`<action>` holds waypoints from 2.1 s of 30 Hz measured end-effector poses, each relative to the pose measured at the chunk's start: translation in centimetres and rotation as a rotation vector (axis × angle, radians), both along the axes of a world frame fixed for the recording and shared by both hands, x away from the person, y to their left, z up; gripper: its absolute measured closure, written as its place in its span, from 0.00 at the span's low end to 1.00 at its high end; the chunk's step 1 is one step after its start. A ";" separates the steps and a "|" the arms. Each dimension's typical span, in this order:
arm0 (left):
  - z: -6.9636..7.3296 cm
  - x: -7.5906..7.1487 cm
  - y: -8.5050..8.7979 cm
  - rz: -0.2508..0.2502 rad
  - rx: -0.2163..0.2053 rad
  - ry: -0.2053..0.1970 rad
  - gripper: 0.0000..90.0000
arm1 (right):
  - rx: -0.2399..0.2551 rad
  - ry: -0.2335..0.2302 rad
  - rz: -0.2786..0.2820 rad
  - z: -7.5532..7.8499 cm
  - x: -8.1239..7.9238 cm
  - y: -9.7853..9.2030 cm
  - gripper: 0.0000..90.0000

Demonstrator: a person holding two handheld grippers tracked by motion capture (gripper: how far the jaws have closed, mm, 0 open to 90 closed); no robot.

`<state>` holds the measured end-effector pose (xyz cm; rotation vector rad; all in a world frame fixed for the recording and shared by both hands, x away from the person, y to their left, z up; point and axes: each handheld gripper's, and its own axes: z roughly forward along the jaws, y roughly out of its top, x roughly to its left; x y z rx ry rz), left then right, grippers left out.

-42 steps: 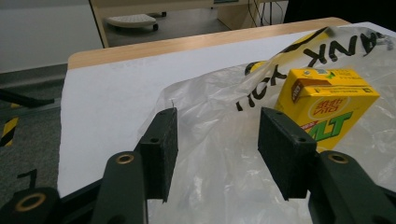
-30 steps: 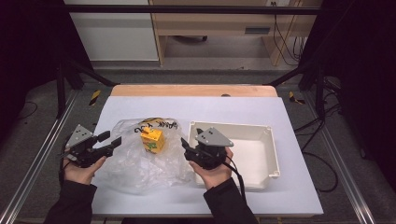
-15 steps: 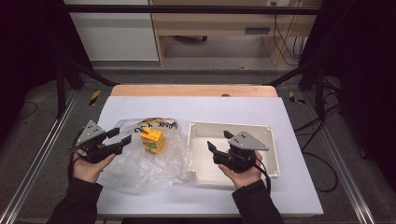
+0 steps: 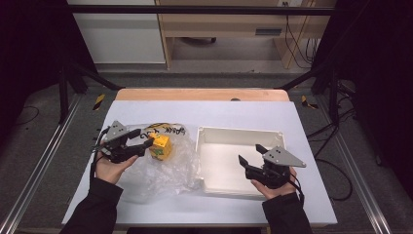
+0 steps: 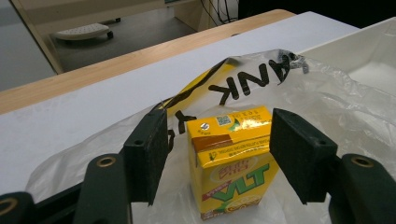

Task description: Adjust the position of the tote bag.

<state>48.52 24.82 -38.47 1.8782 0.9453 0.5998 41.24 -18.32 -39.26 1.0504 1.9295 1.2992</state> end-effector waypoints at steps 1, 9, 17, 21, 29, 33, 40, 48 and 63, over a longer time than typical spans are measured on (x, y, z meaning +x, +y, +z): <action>0.0 0.1 -0.2 -0.001 0.009 0.000 0.41 | -0.006 0.000 -0.001 -0.1 -0.1 -0.2 0.35; -0.6 0.8 -0.9 -0.001 0.035 0.010 0.38 | -0.004 0.018 -0.020 -0.6 -0.8 -1.6 0.36; -1.4 0.9 -1.4 -0.010 0.056 0.031 0.34 | -0.019 0.027 -0.031 -1.0 -1.1 -2.2 0.35; -1.5 0.8 -2.1 -0.011 0.057 0.014 0.31 | -0.015 0.028 -0.036 -1.0 -1.1 -2.3 0.35; -2.1 1.1 -2.6 -0.014 0.040 0.035 0.26 | -0.022 0.044 -0.037 -1.3 -0.9 -2.3 0.35; -2.7 1.3 -3.0 -0.003 0.086 0.054 0.22 | -0.022 0.048 -0.035 -1.4 -0.8 -2.3 0.35; -3.4 2.2 -3.2 -0.003 0.079 0.078 0.20 | -0.025 0.056 -0.034 -1.6 -0.7 -2.2 0.34; -3.8 2.5 -3.6 0.006 0.062 0.076 0.21 | -0.036 0.060 -0.030 -1.8 -0.6 -2.1 0.34; -3.4 1.8 -4.1 0.079 0.095 0.097 0.23 | -0.052 0.066 -0.028 -2.1 -0.6 -1.8 0.34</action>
